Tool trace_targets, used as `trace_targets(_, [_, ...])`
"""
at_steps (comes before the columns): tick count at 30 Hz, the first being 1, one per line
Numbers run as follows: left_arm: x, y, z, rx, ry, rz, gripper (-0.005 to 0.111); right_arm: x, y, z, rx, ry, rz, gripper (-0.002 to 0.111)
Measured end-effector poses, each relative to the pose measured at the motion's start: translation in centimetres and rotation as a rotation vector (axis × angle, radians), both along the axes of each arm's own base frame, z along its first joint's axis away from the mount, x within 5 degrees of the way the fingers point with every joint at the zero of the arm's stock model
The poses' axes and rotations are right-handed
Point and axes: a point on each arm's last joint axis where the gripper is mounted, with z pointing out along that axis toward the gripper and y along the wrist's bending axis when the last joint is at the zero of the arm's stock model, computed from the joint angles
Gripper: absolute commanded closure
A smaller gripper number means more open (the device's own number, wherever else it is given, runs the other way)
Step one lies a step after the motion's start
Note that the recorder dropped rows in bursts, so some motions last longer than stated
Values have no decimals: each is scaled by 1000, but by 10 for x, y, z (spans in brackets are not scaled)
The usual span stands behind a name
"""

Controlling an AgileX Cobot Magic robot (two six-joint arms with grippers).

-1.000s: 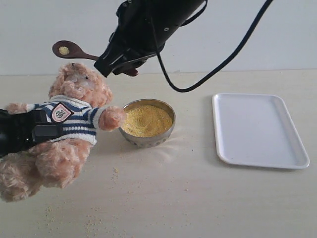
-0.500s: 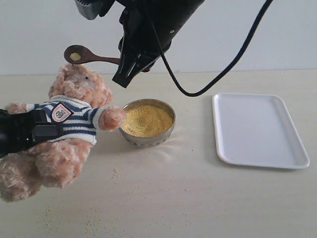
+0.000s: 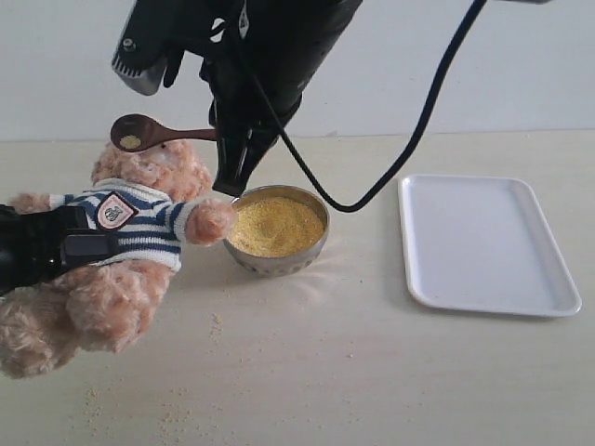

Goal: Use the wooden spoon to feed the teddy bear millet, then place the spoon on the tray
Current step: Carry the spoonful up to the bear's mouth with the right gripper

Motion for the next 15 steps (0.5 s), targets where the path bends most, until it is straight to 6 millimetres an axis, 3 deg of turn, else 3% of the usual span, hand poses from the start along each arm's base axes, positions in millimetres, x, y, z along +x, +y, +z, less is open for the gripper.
trace_targets(15, [0,0,0,0,0,0,102,15,2,-8,-87,-143,27,108])
